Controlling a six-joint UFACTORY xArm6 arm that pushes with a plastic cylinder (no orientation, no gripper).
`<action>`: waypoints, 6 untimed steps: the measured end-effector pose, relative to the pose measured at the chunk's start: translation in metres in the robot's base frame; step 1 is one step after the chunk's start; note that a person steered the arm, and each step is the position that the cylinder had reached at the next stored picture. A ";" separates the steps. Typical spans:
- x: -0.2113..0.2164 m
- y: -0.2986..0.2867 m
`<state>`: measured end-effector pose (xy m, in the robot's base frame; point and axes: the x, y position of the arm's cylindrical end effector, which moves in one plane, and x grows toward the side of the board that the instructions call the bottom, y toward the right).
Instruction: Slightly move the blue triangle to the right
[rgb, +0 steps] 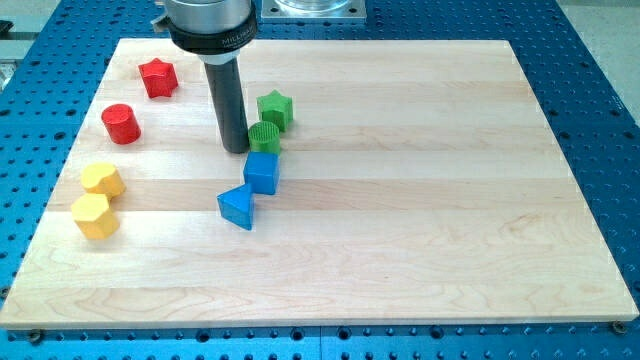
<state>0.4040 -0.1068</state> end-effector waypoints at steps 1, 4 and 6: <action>0.040 -0.018; 0.089 0.000; 0.090 0.004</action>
